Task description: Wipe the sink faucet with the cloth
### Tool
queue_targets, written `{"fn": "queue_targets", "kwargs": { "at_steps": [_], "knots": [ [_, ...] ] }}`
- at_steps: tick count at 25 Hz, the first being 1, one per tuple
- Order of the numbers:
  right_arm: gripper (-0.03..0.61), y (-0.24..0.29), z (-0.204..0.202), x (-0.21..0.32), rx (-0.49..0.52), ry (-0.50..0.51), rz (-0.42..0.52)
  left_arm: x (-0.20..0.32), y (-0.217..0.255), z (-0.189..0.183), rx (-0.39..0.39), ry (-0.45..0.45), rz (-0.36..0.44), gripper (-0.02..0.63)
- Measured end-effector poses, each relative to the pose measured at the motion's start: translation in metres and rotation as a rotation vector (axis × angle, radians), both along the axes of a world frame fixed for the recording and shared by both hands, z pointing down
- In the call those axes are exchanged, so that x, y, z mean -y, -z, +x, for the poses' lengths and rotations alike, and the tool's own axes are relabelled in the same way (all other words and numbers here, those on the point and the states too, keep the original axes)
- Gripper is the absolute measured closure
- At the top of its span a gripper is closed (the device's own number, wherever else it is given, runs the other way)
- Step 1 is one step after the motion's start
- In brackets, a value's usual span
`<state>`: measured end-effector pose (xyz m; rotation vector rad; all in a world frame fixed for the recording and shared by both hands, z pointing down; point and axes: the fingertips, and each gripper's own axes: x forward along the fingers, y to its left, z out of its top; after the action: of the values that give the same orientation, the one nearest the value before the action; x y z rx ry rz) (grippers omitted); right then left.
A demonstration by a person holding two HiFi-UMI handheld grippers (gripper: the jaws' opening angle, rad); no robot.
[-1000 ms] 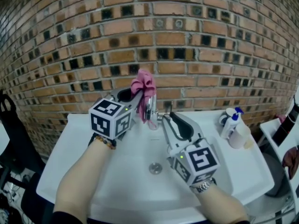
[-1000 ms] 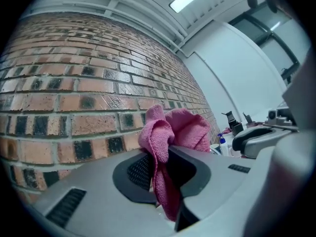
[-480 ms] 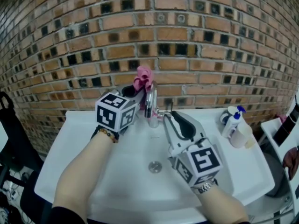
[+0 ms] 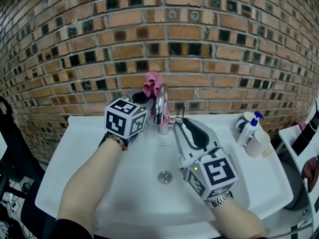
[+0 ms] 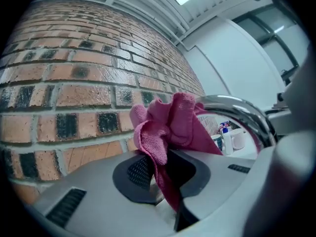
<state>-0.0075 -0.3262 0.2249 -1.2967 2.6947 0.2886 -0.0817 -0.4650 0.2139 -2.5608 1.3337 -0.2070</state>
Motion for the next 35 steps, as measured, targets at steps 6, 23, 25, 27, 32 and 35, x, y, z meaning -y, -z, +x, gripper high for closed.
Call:
{"fn": "queue_targets", "kwargs": {
  "at_steps": [6,23,25,27,32,35],
  "knots": [
    [0.474,-0.002,-0.001,0.000,-0.008,-0.002,-0.009,0.012,-0.013,-0.002,0.076,0.024,-0.016,0.566],
    [0.474,-0.008,-0.003,0.003,-0.037,-0.006,-0.016,0.036,-0.084,-0.009,0.233,0.056,-0.140,0.569],
    [0.474,-0.009,-0.002,0.004,-0.036,-0.008,-0.016,0.036,-0.084,-0.008,0.232,0.056,-0.137,0.569],
    [0.474,-0.010,-0.002,0.004,-0.038,-0.008,-0.020,0.037,-0.085,-0.009,0.243,0.066,-0.131,0.569],
    [0.474,-0.012,-0.002,0.006,-0.044,-0.011,-0.028,0.035,-0.091,-0.014,0.239,0.086,-0.132,0.569],
    [0.474,-0.013,-0.002,0.006,-0.045,-0.012,-0.032,0.033,-0.094,-0.016,0.226,0.089,-0.140,0.569]
  ]
}}
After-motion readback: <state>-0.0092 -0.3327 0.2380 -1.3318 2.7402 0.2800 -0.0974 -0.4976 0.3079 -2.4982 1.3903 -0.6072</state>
